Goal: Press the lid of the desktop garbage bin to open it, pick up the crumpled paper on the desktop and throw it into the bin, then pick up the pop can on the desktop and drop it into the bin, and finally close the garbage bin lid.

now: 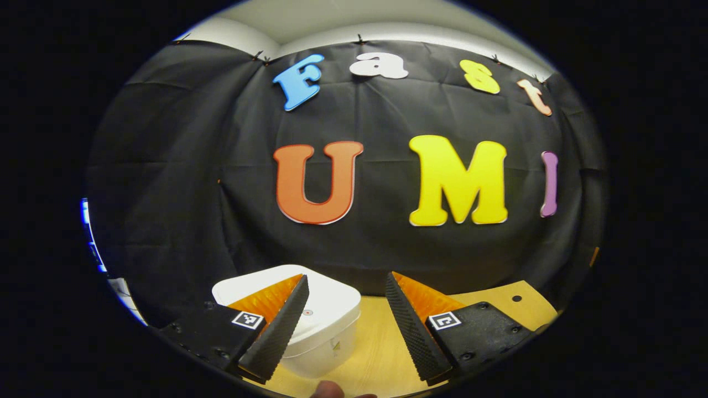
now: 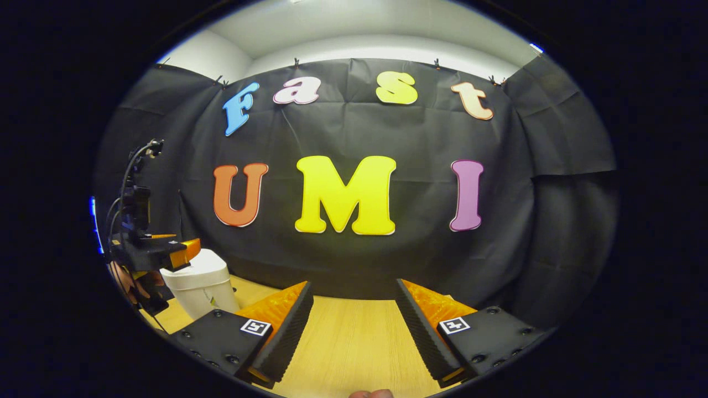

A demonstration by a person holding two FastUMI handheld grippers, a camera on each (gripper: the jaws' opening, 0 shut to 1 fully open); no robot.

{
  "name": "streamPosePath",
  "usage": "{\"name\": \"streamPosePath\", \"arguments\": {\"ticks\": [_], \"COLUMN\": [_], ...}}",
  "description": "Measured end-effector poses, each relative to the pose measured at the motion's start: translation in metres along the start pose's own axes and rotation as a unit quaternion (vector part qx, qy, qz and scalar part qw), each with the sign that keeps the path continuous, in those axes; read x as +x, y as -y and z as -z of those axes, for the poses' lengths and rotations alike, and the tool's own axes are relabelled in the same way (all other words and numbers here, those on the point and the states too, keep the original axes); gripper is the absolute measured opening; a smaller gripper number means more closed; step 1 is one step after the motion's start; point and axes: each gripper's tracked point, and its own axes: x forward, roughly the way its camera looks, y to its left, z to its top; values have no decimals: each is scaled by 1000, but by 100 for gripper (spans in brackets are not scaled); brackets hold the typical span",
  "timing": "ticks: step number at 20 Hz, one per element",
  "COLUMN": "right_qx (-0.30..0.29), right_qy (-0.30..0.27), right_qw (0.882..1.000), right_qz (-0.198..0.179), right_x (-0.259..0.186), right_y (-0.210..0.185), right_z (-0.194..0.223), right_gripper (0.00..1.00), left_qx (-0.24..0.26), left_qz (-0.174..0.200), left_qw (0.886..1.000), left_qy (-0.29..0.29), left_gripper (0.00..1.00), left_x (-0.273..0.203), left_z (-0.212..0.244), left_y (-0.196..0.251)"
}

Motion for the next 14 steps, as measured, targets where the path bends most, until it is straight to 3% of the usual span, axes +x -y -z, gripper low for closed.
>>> {"name": "streamPosePath", "arguments": {"ticks": [5, 9, 14], "right_qx": [0, -6, -5], "right_qy": [28, 45, 43], "right_qw": [999, 999, 999], "right_qz": [16, 28, 25], "right_x": [-11, -23, -31], "right_y": [-17, -25, -35], "right_z": [-21, -26, -20], "right_gripper": [94, 94, 94], "left_qx": [-29, -30, -45], "left_qz": [94, 101, 114], "left_qw": [995, 993, 992], "left_qy": [16, 43, 34], "left_gripper": [92, 92, 93], "left_x": [-38, -58, -68], "left_z": [-17, -29, -19], "left_y": [54, 55, 58]}}
